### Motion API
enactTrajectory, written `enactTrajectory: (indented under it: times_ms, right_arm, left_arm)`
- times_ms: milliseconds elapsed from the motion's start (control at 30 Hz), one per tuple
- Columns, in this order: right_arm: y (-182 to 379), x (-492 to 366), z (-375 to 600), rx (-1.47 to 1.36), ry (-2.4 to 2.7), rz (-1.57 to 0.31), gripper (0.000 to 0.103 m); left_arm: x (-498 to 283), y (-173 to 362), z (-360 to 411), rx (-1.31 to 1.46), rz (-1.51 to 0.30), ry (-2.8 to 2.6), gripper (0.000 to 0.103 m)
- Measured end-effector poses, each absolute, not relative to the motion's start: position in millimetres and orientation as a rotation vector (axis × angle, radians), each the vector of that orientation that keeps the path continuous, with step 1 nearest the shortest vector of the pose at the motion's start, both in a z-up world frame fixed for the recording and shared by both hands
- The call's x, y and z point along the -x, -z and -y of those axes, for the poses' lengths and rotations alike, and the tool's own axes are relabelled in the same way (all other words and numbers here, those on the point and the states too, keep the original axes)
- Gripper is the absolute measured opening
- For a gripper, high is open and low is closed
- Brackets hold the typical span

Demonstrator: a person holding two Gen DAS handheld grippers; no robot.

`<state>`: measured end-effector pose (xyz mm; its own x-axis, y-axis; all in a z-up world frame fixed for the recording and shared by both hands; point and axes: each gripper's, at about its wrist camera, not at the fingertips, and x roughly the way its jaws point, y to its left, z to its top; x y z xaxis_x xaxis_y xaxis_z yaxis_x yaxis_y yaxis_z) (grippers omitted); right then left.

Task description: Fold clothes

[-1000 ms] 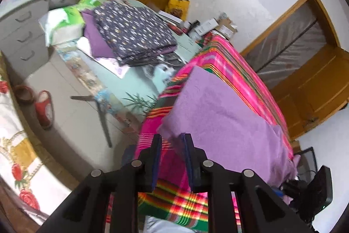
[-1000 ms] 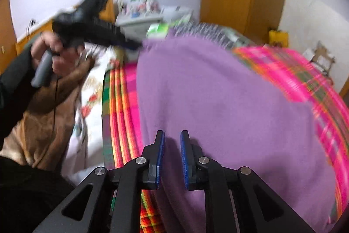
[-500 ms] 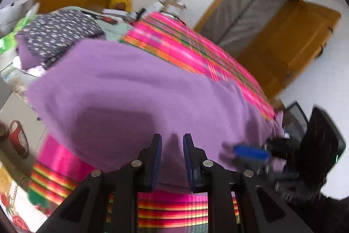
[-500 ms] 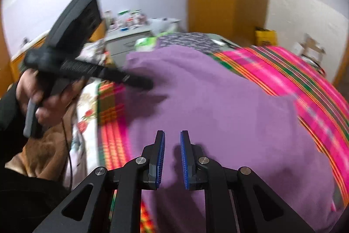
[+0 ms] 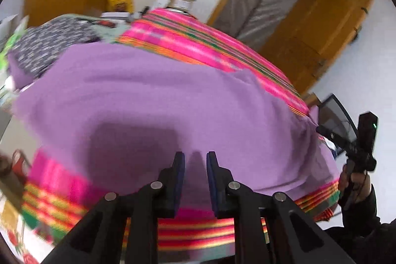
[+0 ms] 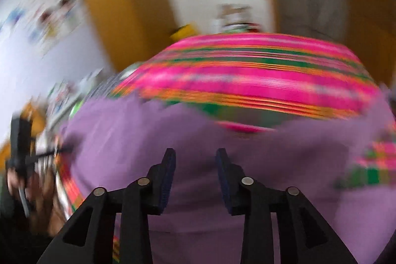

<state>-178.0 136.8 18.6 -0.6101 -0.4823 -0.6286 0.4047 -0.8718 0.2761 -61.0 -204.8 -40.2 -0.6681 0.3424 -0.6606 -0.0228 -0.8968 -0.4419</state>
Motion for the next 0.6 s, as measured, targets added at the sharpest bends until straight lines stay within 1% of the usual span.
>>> enactTrajectory:
  times_ms: [100, 333, 433, 500, 600]
  right_arm:
    - [-17, 183, -181, -1.041, 2.554, 0.306, 0.043]
    - [-2, 191, -238, -1.141, 2.637, 0.597, 0.043]
    - [-1, 194, -253, -1.142, 2.627, 0.693, 0.043]
    - [-1, 199, -263, -1.134, 2.616, 0.747, 0.043]
    - [6, 209, -282, -1.171, 2.579, 0.861, 0.043]
  left_arm:
    - [75, 37, 176, 1.143, 0.55, -2.561, 0.018]
    - [100, 27, 99, 1.124, 0.402, -2.404, 0.018]
    - [109, 25, 66, 1.117, 0.348, -2.326, 0.023]
    - [115, 24, 47, 1.111, 0.321, -2.275, 0.029]
    - [125, 25, 20, 1.111, 0.272, -2.206, 0.031]
